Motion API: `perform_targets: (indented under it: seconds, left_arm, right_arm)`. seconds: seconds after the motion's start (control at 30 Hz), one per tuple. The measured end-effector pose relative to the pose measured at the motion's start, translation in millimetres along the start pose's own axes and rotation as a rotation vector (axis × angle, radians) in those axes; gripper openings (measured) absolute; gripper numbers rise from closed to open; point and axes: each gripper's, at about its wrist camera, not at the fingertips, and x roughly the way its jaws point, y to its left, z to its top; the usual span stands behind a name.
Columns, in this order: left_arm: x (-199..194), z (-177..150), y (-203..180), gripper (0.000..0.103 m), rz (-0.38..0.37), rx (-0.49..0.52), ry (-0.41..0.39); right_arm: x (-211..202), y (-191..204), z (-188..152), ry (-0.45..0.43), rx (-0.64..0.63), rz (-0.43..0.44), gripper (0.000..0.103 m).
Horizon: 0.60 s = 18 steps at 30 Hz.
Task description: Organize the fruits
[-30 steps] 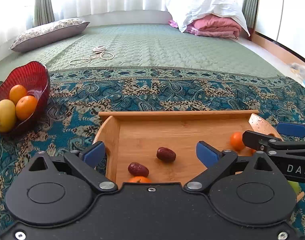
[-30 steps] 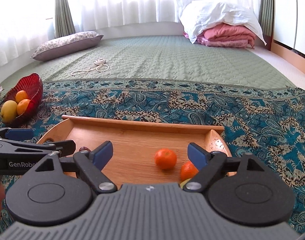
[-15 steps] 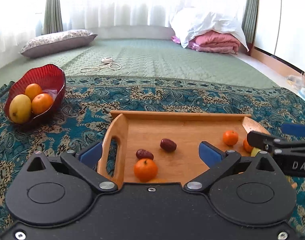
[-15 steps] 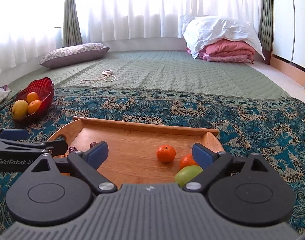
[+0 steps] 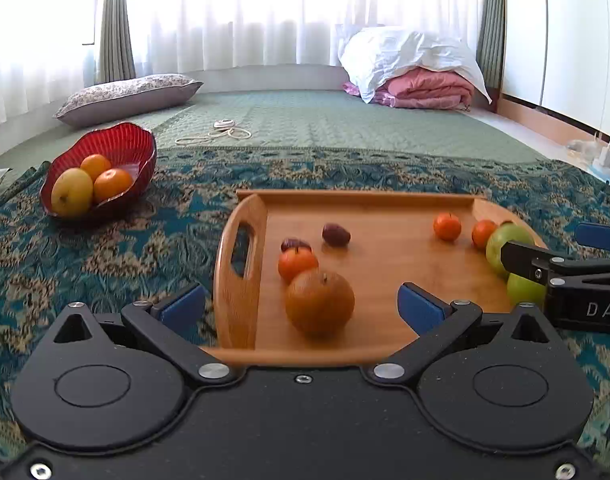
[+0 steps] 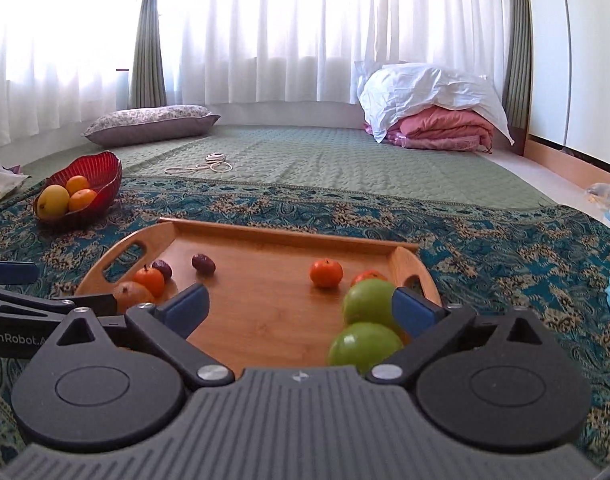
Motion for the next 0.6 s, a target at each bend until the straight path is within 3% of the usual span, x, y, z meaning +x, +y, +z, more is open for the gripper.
perform_targets:
  seconds: [0.37,0.6]
  left_arm:
    - [7,-43,-5,0.103,0.021,0.005,0.052]
    - [19,-57,-9,0.103,0.035,0.009,0.08]
  right_arm:
    - [-9,9,-48,-0.008,-0.029,-0.032,0.103]
    - [2,10,-70,0.063,-0.031,-0.054,0.103]
